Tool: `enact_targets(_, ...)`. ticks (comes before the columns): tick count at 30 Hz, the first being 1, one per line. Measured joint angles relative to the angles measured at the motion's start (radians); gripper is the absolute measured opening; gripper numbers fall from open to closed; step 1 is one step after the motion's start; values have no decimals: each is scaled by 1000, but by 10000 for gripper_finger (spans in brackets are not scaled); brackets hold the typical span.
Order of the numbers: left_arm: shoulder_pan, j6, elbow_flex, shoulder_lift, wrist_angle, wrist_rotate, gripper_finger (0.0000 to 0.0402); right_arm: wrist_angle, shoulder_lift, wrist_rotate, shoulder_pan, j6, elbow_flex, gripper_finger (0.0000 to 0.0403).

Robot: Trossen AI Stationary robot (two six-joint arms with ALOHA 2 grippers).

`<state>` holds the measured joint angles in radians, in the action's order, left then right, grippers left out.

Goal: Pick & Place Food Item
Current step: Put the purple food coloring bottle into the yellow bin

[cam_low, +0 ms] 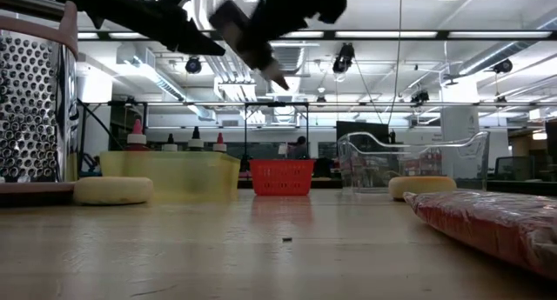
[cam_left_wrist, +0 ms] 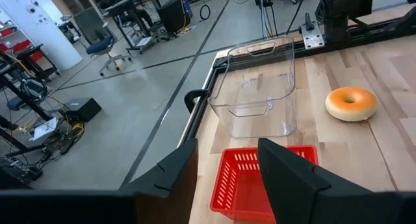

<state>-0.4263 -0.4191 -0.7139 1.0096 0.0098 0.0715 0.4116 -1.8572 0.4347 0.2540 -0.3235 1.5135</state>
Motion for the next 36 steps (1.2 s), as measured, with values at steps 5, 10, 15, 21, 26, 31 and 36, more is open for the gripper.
enact_targets(5, 0, 0, 0, 0, -15, 0, 163, -95, 43, -79, -39, -129, -1, 141)
enact_targets(10, 0, 0, 0, 0, -22, 0, 163, -106, 114, -178, -125, -118, -18, 141)
enact_targets(15, 0, 2, 0, 0, -26, 0, 163, -182, 181, -491, -235, -121, -93, 141)
enact_targets(21, 0, 7, 0, 0, -31, 0, 163, -428, 266, -483, -365, -72, -264, 141)
enact_targets(26, 0, 18, 0, 0, -32, -1, 163, -792, 348, -508, -426, -67, -459, 141)
enact_targets(31, 0, 42, 0, 0, -31, -1, 163, -1173, 371, -596, -468, -49, -628, 141)
enact_targets(36, 1, 53, 0, 1, 5, 25, 163, -1457, 349, -623, -505, 7, -721, 141)
